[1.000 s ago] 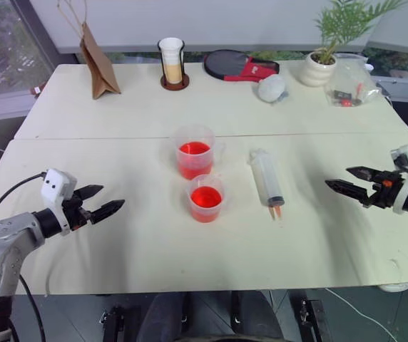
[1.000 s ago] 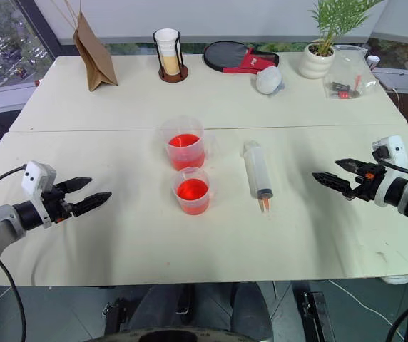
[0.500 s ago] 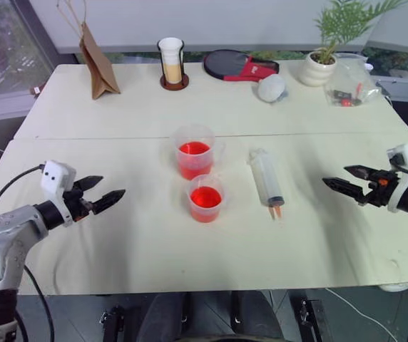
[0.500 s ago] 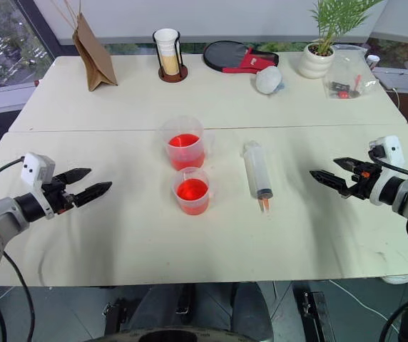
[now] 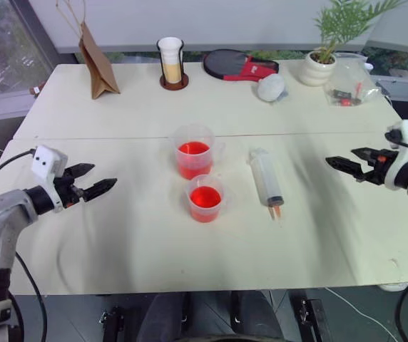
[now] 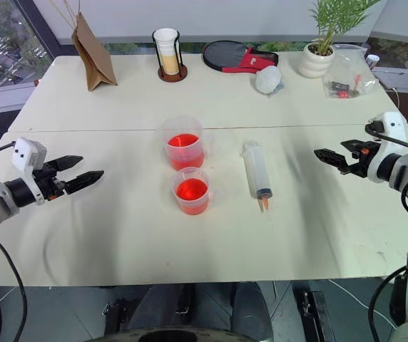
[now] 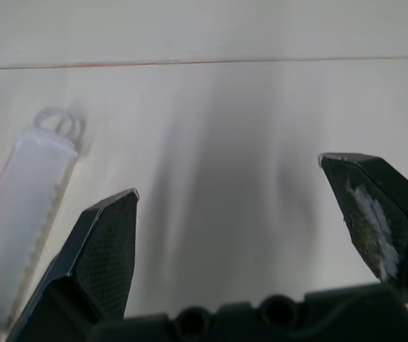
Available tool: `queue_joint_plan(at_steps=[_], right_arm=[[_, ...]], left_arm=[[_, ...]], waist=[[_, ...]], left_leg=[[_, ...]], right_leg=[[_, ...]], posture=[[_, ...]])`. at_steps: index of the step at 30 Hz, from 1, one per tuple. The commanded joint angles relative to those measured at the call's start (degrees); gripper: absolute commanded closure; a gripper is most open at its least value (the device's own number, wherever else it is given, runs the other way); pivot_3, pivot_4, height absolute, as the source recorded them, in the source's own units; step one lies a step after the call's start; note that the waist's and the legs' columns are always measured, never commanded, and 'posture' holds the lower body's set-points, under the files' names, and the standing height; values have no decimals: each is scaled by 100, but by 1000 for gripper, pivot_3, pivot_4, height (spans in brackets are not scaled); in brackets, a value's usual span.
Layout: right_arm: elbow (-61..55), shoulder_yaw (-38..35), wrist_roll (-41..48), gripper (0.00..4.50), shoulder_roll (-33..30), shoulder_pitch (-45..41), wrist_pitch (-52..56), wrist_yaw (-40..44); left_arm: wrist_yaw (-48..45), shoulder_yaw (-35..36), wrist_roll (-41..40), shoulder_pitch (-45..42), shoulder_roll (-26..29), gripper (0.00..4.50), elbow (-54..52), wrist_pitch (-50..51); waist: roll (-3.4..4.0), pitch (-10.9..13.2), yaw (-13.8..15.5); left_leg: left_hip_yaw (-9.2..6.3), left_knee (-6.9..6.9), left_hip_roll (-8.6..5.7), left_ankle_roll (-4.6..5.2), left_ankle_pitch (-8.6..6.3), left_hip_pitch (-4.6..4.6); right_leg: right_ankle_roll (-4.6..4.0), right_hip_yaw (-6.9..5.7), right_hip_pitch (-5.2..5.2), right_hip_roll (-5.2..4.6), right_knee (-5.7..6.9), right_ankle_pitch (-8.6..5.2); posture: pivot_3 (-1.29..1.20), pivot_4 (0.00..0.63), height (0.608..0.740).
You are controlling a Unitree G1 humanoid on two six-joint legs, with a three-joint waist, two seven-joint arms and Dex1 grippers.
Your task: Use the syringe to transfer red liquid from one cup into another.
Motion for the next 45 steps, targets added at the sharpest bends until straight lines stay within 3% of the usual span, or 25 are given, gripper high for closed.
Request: queue_joint_plan(at_steps=[1, 7, 11, 15, 21, 29, 32, 35, 37, 42, 45], right_arm=[[58, 738, -388, 0, -430, -1392, 779, 211], [569, 2411, -710, 0, -216, -3247, 2310, 1089], [1083, 3137, -705, 0, 352, -3919, 3189, 1424], [1652, 3602, -741, 0, 759, -4354, 3688, 1613], [2309, 4044, -934, 0, 1314, -4555, 3612, 1663], [3488, 3932, -1483, 0, 2271, -4592, 2877, 1074], [3733, 3906, -1676, 926, 2478, -4579, 2648, 950], [3955, 3634, -1711, 2453, 2681, -4645, 2679, 766], [4003, 3513, -1744, 3087, 2744, -4685, 2738, 708], [4075, 2963, -1690, 3093, 2660, -4826, 2952, 382], [3910, 1975, -1314, 3093, 2290, -5352, 2165, 239]], left_arm=[[-864, -286, -10, -419, 699, 62, -191, 131], [-1528, -805, 21, -1065, 1127, 62, -197, 362], [-1490, -940, -31, -1187, 1047, 62, -739, 426], [-1321, -923, -201, -1023, 912, 62, -1393, 633], [-944, -795, -299, -767, 643, 62, -1799, 679], [-586, -691, -353, -531, 330, 62, -1834, 618], [-530, -666, -361, -512, 302, 0, -1820, 589], [-513, -643, -343, -529, 293, 0, -1740, 537], [-524, -635, -318, -551, 298, 0, -1666, 496], [-559, -613, -195, -610, 382, 0, -1412, 324], [-639, -474, -248, -676, 447, 0, -1127, 263]], waist=[[6, 10, -47], [23, 17, -137], [20, 18, -158], [20, 19, -124], [17, 17, -134], [16, 17, -134], [9, 12, -149], [5, 10, -161], [4, 9, -182], [5, 9, -172], [16, 19, -156]], left_leg=[[2, -1, 0, 0, 1, -4], [3, -21, 4, -10, 7, -25], [10, -13, 2, -17, 13, -50], [19, 18, -4, -42, 31, -116], [16, 40, -3, -40, 29, -113], [15, 63, -1, -42, 31, -103], [14, 66, -1, -42, 31, -101], [14, 67, -1, -43, 31, -96], [13, 67, 1, -44, 32, -94], [13, 66, 3, -46, 33, -93], [13, 66, 2, -46, 33, -98]], right_leg=[[0, 1, -7, 0, 1, 0], [-3, -7, -39, 7, 5, 4], [0, -10, -56, 18, 4, 5], [1, -8, -132, 15, 79, 6], [1, -11, -125, 23, 91, 6], [2, -11, -119, 28, 105, 6], [2, -11, -114, 28, 105, 6], [2, -11, -112, 29, 105, 6], [2, -11, -112, 31, 107, 6], [2, -11, -112, 33, 109, 6], [2, -10, -115, 33, 108, 6]], posture=[[0, 150, 740], [0, 150, 740], [0, 150, 740], [0, 150, 740], [0, 150, 740], [0, 150, 740], [0, 150, 740], [0, 150, 740], [0, 150, 740], [0, 150, 740], [0, 150, 740]])
